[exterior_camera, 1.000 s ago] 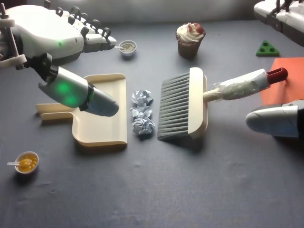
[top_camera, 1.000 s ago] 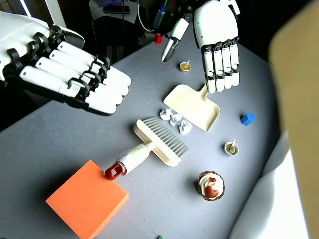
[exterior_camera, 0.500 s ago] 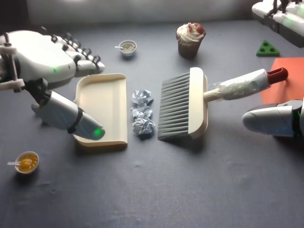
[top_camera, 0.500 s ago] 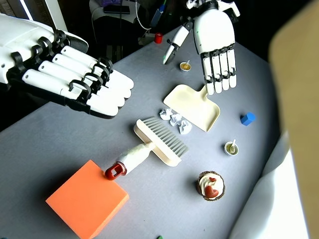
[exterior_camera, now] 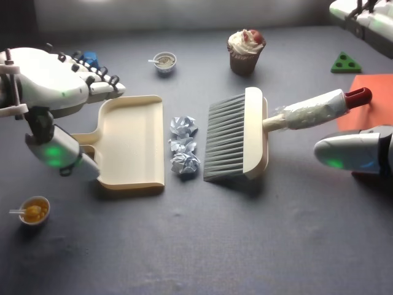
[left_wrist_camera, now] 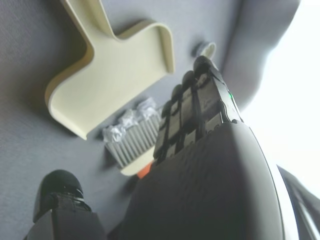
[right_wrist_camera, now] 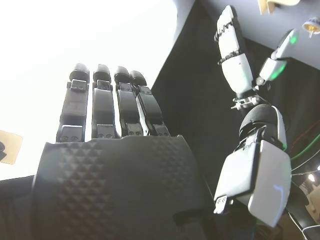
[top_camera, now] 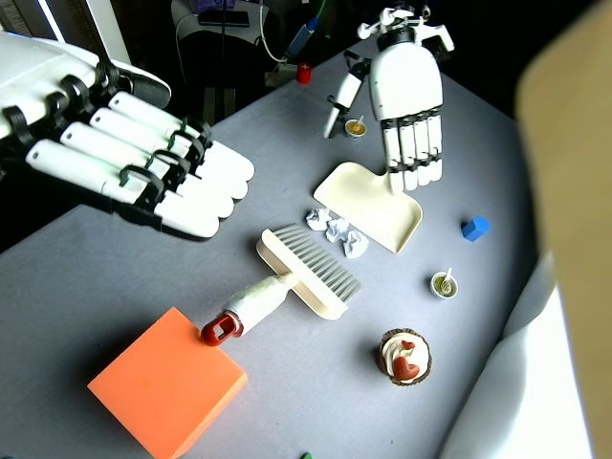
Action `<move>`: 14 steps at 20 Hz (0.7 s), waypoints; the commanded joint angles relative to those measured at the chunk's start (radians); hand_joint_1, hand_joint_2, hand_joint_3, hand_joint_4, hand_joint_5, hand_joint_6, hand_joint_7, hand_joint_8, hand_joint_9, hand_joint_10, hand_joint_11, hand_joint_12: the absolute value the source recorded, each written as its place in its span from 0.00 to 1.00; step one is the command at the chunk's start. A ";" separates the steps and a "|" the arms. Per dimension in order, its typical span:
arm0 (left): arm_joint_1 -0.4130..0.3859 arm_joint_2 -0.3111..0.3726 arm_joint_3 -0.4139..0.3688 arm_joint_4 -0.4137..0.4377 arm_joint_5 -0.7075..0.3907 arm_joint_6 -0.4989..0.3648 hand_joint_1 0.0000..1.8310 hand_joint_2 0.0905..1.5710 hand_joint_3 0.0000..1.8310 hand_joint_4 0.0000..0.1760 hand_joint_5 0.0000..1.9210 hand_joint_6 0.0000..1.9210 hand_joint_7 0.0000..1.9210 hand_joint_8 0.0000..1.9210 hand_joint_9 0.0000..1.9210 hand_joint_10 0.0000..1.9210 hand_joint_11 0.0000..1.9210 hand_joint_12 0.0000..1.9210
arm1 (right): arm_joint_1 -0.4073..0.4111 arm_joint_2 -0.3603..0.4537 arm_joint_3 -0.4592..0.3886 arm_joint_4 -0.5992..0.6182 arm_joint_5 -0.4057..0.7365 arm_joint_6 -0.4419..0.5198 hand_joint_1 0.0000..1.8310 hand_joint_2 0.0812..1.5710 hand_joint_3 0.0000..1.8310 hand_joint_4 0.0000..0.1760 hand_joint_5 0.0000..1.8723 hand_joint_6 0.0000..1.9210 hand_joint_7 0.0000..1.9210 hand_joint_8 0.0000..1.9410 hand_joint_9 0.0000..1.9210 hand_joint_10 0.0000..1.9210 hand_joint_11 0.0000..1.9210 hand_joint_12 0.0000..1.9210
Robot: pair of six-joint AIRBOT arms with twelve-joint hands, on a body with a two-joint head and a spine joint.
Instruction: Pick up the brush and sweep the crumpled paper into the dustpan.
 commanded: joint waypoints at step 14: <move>0.050 -0.069 0.133 -0.029 -0.029 -0.007 0.44 0.67 0.00 0.31 0.12 0.01 0.06 0.00 0.06 0.00 0.09 0.01 | 0.015 -0.008 -0.015 -0.034 -0.121 0.007 0.00 0.53 0.00 0.00 0.05 0.01 0.05 0.01 0.05 0.01 0.05 0.01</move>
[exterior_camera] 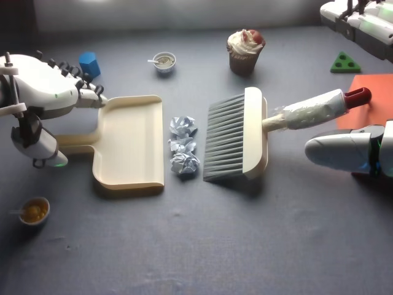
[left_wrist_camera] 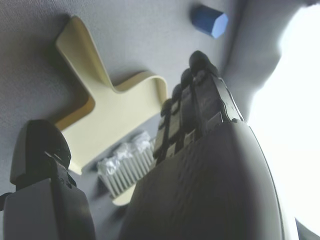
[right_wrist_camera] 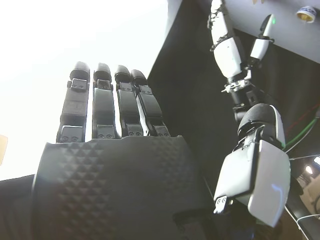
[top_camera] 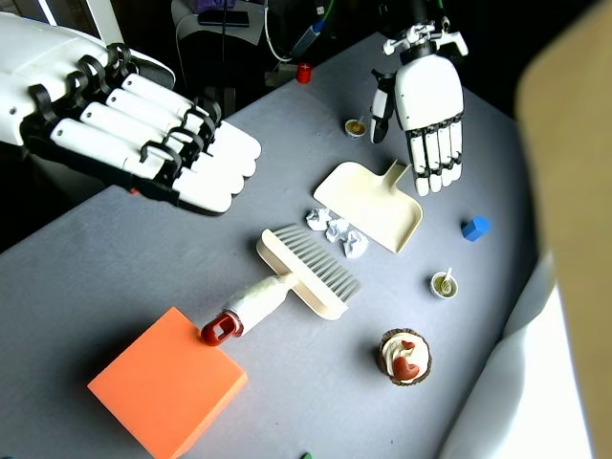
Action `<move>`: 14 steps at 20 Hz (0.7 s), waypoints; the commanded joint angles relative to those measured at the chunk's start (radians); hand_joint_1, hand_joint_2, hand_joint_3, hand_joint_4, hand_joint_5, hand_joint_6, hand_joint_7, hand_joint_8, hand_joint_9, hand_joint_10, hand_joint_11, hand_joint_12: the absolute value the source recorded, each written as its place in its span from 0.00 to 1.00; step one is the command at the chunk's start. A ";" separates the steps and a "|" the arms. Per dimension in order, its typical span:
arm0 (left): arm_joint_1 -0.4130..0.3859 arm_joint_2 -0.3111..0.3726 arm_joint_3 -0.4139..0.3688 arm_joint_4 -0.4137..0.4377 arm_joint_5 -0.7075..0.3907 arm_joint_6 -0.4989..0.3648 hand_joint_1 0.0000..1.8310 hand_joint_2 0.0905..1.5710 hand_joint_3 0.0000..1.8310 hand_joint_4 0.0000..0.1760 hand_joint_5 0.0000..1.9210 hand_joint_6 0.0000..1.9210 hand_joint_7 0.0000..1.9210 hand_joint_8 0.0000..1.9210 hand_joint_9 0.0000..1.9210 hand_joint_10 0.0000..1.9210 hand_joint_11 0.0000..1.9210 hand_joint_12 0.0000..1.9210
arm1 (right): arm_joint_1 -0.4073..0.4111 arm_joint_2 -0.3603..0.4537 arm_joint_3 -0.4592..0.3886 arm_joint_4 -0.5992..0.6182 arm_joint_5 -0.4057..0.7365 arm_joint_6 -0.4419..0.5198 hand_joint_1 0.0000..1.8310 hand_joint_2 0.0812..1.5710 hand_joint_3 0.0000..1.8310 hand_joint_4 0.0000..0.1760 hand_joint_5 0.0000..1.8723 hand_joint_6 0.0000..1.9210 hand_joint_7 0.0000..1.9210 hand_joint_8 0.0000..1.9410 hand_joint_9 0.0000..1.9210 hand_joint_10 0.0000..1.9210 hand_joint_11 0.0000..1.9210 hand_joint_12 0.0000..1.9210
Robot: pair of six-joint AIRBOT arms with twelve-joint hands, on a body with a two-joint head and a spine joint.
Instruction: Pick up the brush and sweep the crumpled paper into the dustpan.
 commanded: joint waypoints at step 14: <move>0.018 -0.039 0.047 0.011 0.005 -0.003 0.43 0.68 0.00 0.32 0.15 0.00 0.03 0.00 0.03 0.00 0.07 0.00 | 0.009 0.009 0.000 -0.042 -0.106 0.006 0.00 0.53 0.00 0.00 0.04 0.00 0.05 0.00 0.04 0.00 0.04 0.00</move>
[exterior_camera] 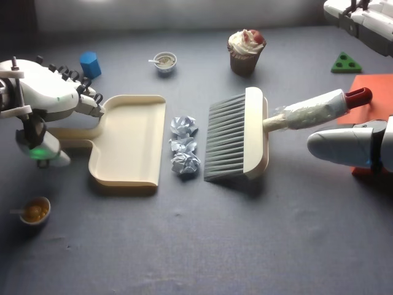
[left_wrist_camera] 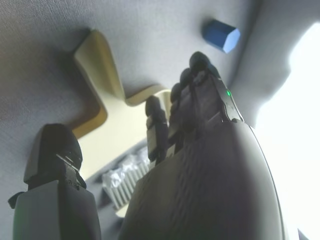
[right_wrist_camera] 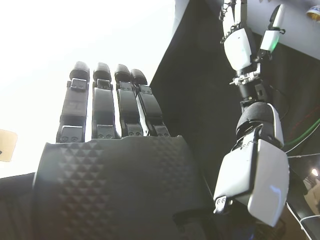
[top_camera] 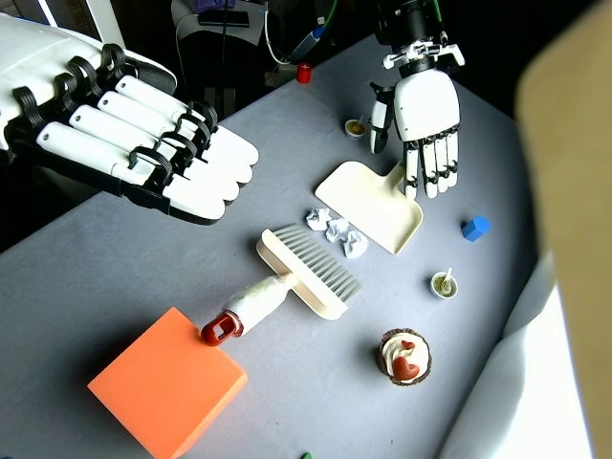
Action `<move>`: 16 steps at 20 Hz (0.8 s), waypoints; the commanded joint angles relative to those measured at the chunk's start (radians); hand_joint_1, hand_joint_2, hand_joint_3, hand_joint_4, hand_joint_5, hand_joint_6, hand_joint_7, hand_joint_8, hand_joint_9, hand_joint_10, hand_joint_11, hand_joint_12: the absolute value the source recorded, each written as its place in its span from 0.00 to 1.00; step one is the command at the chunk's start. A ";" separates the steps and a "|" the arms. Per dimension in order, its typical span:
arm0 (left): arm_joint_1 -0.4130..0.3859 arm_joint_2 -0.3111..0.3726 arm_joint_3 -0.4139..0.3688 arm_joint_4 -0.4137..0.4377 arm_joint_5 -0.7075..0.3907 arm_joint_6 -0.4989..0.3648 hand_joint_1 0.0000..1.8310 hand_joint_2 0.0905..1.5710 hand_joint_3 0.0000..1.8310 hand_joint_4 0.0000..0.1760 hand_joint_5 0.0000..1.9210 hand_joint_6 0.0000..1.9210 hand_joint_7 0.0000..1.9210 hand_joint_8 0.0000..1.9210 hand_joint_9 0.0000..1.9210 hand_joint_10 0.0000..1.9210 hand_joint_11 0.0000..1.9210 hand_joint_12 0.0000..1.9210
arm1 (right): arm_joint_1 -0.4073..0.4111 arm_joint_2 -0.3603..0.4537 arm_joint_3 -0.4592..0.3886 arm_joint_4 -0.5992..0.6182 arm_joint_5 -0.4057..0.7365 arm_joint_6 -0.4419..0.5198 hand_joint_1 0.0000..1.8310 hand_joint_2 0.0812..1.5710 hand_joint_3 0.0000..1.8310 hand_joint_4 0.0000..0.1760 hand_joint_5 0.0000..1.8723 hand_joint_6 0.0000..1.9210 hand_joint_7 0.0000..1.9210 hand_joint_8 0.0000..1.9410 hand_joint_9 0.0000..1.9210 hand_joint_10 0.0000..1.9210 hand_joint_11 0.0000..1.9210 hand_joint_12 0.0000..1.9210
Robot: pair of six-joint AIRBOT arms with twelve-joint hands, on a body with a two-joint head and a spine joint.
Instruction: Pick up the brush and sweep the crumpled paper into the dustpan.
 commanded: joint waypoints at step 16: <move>-0.037 0.009 0.039 0.011 -0.008 -0.010 0.44 0.65 0.00 0.43 0.14 0.00 0.04 0.00 0.05 0.00 0.07 0.01 | 0.009 0.008 -0.002 -0.047 -0.099 0.004 0.00 0.54 0.00 0.00 0.04 0.00 0.05 0.00 0.05 0.00 0.05 0.00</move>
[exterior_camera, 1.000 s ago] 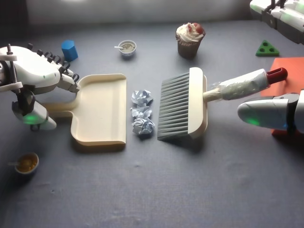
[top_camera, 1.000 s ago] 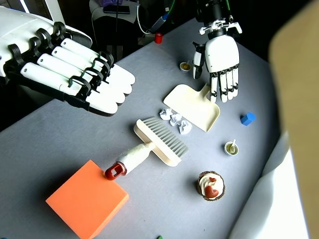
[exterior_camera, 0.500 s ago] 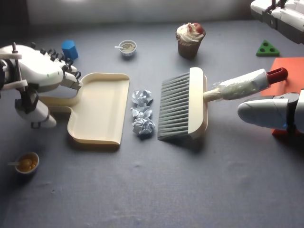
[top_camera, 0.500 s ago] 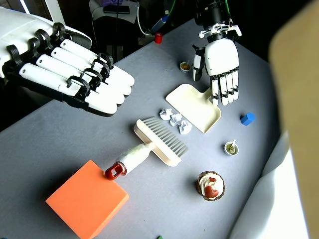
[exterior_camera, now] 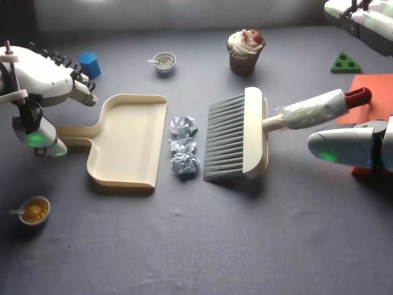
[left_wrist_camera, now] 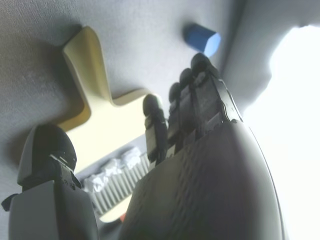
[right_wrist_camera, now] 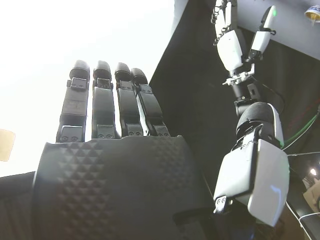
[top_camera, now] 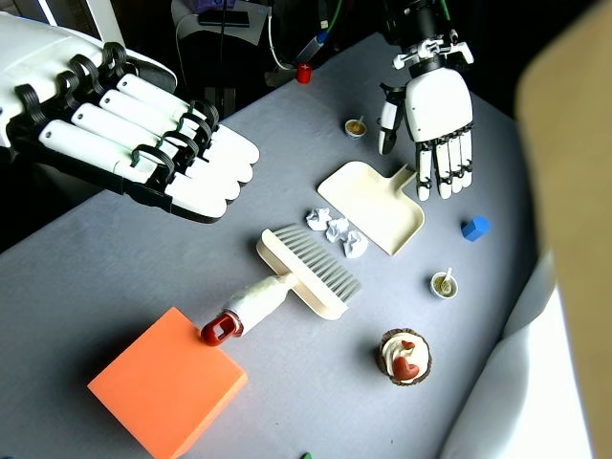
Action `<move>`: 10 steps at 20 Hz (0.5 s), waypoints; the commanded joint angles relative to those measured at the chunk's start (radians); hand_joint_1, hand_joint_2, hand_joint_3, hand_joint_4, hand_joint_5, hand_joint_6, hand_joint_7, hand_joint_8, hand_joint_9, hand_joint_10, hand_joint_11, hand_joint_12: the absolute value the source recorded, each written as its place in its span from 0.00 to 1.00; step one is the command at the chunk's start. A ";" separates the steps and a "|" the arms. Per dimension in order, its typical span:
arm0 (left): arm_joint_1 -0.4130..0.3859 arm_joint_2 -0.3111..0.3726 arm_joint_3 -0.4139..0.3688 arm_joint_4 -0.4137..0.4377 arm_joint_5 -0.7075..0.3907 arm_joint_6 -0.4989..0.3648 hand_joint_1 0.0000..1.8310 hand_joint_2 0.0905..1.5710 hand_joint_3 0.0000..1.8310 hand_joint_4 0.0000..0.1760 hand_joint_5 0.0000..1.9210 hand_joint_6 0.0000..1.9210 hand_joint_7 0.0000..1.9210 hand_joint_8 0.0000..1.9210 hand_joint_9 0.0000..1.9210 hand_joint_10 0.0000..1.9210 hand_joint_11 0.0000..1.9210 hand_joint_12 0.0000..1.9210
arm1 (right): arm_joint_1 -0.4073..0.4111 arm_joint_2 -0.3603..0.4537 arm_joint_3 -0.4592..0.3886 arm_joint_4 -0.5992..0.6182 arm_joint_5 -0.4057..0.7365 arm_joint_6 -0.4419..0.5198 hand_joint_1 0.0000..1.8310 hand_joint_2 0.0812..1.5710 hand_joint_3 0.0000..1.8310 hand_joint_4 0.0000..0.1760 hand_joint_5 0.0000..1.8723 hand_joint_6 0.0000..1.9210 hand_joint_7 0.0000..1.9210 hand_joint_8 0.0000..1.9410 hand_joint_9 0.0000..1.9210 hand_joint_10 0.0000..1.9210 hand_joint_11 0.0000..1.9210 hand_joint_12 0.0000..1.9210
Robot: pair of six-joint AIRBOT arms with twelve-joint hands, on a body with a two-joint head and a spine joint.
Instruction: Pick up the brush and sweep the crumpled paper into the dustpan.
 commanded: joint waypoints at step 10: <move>0.028 -0.017 0.027 0.017 -0.012 -0.012 0.44 0.64 0.00 0.48 0.13 0.00 0.04 0.00 0.05 0.00 0.07 0.01 | 0.009 0.007 -0.002 -0.044 -0.099 0.004 0.00 0.55 0.00 0.00 0.06 0.00 0.06 0.00 0.06 0.00 0.06 0.01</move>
